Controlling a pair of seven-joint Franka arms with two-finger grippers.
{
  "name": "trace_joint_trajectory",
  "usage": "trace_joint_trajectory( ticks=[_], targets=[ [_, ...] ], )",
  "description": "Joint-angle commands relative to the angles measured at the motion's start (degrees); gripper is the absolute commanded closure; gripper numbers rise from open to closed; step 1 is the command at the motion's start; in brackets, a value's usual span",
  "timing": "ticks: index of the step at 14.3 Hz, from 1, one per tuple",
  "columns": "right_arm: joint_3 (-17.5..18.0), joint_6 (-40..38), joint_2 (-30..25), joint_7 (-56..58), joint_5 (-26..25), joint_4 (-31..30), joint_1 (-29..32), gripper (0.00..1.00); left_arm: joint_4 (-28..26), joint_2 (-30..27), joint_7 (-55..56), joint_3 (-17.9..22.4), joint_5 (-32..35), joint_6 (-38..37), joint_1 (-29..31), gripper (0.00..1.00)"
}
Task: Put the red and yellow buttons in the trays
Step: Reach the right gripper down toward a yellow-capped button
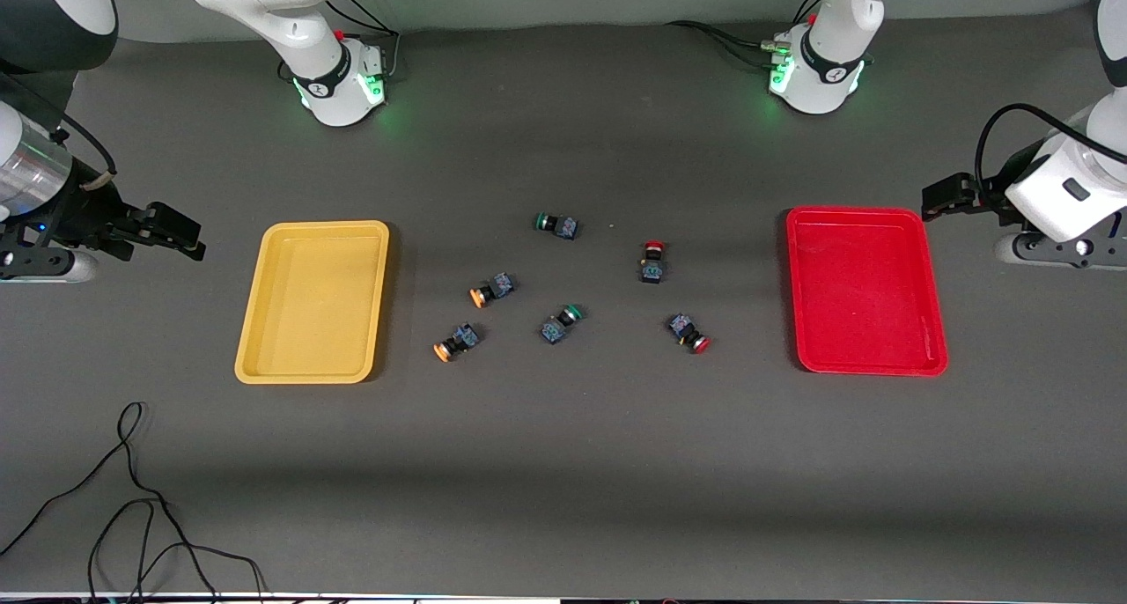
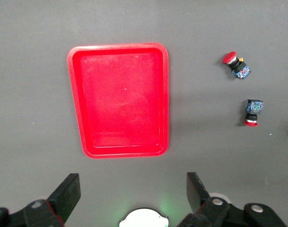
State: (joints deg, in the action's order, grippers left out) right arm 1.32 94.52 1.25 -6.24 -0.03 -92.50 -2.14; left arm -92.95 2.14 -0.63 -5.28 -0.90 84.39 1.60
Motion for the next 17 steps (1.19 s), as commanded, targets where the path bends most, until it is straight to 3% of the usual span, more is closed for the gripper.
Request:
trace_joint_trajectory(
  ticks=[1,5,10,14,17],
  targets=[
    [-0.1,0.0,0.1,1.2,-0.8,0.0,-0.4,0.00,0.7,-0.3,-1.0,1.1,-0.1,-1.4,-0.7,0.00],
    [0.6,0.7,2.0,-0.3,-0.3,0.7,-1.0,0.00,0.9,-0.2,-1.0,1.1,0.2,-1.0,-0.6,0.00],
    [0.8,4.4,6.0,-14.0,1.6,0.4,-9.0,0.00,0.5,0.1,-1.1,1.1,0.7,-1.1,-0.9,0.00],
    [0.7,11.7,13.8,-32.3,0.7,0.1,-19.2,0.00,-3.8,-0.2,0.5,0.3,3.1,2.9,-3.2,0.00],
    [0.8,16.6,20.2,-42.5,-1.1,-1.0,-23.9,0.00,-8.3,-0.4,11.3,-0.2,4.1,6.7,-9.0,0.00]
  ],
)
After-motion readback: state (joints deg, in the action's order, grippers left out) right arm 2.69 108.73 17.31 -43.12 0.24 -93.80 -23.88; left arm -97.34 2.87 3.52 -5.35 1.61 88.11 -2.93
